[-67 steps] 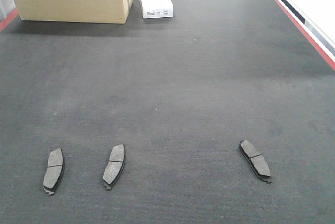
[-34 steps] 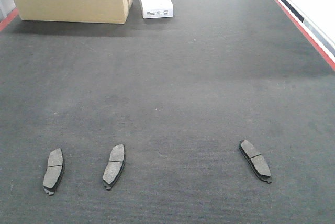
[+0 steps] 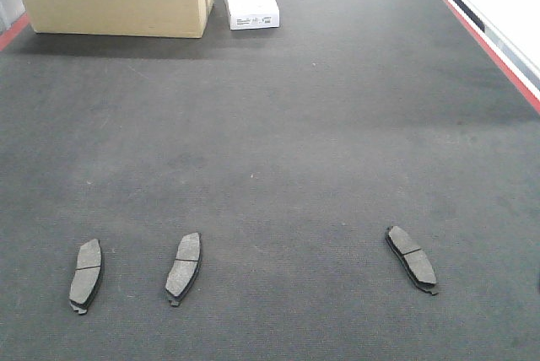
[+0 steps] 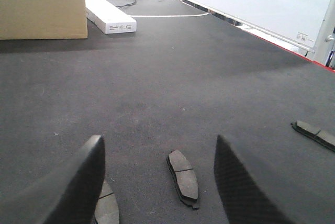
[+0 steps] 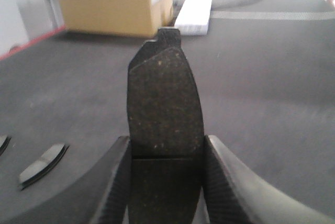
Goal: Move and align brake pads A on conveyor
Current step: 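Swing the right gripper with its pad over the belt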
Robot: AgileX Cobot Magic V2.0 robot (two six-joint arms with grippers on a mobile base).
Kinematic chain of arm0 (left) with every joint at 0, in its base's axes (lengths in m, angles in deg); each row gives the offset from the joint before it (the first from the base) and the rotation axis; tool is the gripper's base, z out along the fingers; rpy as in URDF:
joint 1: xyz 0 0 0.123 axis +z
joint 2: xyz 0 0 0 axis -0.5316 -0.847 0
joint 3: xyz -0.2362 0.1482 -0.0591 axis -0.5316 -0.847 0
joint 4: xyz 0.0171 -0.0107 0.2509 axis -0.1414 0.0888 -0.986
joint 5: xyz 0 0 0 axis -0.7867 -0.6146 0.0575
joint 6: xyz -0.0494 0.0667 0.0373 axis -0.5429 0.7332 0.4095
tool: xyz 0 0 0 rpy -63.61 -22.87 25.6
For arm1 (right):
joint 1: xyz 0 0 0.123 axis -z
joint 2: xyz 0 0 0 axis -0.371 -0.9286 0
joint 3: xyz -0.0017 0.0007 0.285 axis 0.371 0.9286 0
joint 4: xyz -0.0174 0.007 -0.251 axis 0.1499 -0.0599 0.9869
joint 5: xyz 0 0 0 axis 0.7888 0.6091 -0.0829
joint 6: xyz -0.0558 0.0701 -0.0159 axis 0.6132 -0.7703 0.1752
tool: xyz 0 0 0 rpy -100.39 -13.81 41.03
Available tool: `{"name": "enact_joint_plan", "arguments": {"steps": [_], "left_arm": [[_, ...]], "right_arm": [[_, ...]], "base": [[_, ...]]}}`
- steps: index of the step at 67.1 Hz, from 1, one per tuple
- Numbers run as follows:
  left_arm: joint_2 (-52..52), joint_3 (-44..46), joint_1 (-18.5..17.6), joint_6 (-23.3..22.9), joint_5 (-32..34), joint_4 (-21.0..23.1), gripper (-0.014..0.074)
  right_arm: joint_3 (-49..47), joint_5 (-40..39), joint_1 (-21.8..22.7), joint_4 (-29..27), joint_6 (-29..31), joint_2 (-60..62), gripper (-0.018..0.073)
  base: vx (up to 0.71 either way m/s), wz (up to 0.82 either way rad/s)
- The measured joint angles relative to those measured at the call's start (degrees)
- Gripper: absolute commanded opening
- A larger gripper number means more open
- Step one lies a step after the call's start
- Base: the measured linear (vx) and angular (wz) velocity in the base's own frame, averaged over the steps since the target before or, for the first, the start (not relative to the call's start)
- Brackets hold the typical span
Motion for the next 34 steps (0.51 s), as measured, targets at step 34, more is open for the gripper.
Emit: {"name": "enact_joint_plan", "arguments": {"steps": [34], "left_arm": [[0.0, 0.0, 0.0, 0.0, 0.0, 0.0, 0.0428]], "right_arm": [[-18.9, 5.4, 0.0, -16.3, 0.0, -46.4, 0.0053]], "base": [[0.0, 0.0]]}}
